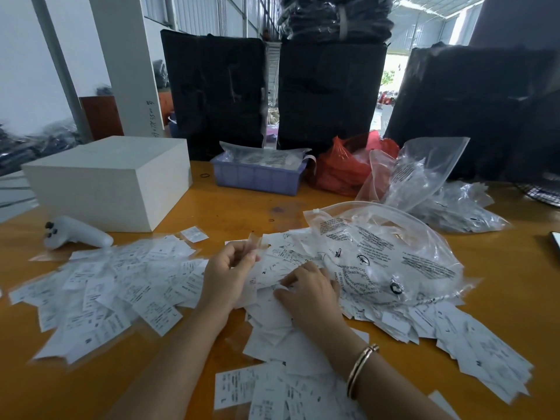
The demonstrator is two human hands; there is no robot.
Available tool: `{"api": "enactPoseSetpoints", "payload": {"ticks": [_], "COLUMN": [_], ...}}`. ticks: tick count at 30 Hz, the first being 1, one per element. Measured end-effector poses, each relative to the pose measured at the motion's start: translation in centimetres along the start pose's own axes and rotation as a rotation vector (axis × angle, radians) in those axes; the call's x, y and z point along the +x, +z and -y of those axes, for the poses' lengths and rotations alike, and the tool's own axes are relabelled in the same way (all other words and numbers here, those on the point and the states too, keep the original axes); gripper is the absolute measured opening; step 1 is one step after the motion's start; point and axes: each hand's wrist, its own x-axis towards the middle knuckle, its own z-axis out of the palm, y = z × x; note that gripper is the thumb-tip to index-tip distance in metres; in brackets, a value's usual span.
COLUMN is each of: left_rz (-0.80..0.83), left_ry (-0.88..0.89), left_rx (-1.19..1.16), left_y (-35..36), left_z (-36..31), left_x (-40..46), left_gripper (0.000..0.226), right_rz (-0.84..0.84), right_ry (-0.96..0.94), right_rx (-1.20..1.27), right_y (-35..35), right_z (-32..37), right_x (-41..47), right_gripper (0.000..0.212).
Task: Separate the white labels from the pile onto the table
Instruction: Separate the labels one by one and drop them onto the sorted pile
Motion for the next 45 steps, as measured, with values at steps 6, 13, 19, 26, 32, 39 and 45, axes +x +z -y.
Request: {"api": "enactPoseSetpoints", "payload": {"ticks": [6, 13, 19, 26, 32, 39, 45], "left_rz": [-0.008, 0.026, 0.100, 0.187, 0.219, 0.204, 0.226], "left_ry": [-0.004, 0.000, 0.024, 0.040, 0.105, 0.220, 0.228], "left_rx": [0.026, 0.025, -0.011, -0.025, 0.031, 0.162, 0.166], "left_y": [0.1, -0.1, 0.0, 0.1, 0.3, 0.4, 0.4], "left_z": [0.0, 0.0, 0.0, 0.1, 0.1, 0.2, 0.1], "left_x": [0.1, 0.0, -0.2, -0.2, -0.2, -0.4, -0.4], "left_gripper": [0.013, 0.017, 0.023, 0.023, 0.027, 0.025, 0.028], "right_rz": [-0.002, -0.148, -0.124, -0.115, -0.127, -0.261, -0.364], "right_ry": [0.174, 0.206, 0.276, 0.315, 0.251, 0.110, 0.092], "right_rx": [0.410, 1.029, 1.278, 1.508, 1.547, 1.374, 1.306], "right_y": [-0.6, -1.5, -2.0, -2.3, -2.3, -2.6, -2.5], "right_z": [0.0, -1.0, -1.8, -1.7, -1.6, -1.0, -1.0], "right_x": [0.4, 0.0, 0.5, 0.4, 0.4, 0.0, 0.0], "right_gripper": [0.014, 0.003, 0.038, 0.023, 0.024, 0.029, 0.022]}}
